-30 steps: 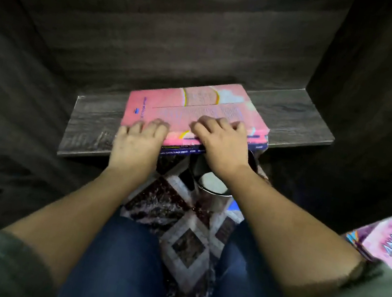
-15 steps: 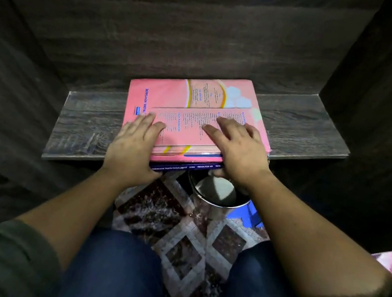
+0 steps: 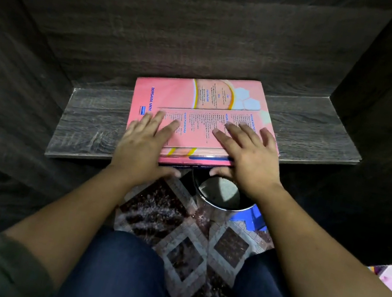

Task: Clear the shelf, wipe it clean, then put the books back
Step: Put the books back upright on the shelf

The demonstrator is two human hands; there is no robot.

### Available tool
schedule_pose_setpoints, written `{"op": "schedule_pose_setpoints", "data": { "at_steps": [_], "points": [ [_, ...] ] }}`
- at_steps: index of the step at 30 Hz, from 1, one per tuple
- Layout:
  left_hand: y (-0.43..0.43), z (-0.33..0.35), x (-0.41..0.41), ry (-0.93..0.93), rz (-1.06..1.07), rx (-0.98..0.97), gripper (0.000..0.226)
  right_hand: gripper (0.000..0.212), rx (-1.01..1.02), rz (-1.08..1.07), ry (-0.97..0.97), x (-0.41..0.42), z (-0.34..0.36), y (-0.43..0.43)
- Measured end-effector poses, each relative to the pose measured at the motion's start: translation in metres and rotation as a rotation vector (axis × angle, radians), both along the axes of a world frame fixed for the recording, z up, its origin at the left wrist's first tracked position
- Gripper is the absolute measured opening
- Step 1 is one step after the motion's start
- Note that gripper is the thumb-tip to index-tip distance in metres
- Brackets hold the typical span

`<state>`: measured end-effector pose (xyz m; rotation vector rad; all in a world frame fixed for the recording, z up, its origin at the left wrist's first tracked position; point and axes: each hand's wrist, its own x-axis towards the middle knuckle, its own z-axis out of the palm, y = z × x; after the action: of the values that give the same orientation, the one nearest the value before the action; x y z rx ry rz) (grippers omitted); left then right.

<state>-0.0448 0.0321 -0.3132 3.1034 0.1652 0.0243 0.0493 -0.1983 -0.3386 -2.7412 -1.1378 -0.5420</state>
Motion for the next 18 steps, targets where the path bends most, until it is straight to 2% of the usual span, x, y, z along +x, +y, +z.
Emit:
{"op": "schedule_pose_setpoints", "data": {
  "at_steps": [6, 11, 14, 16, 18],
  "points": [
    [-0.014, -0.004, 0.001, -0.017, 0.080, 0.062, 0.109, 0.089, 0.017, -0.085, 0.074, -0.009, 0.000, 0.010],
    [-0.039, 0.013, 0.005, 0.083, 0.153, 0.129, 0.108, 0.088, -0.063, -0.051, 0.332, -0.013, 0.025, -0.003],
    [-0.074, 0.024, 0.002, 0.075, 0.049, 0.149, 0.094, 0.065, 0.022, -0.065, 0.334, -0.028, 0.032, -0.042],
    [-0.108, 0.031, -0.002, 0.022, -0.099, 0.135, 0.081, 0.052, 0.100, -0.112, 0.313, -0.046, 0.025, -0.080],
    [-0.147, 0.037, -0.004, -0.039, -0.288, 0.082, 0.069, 0.042, 0.162, -0.197, 0.371, -0.068, 0.011, -0.124]
  ]
}}
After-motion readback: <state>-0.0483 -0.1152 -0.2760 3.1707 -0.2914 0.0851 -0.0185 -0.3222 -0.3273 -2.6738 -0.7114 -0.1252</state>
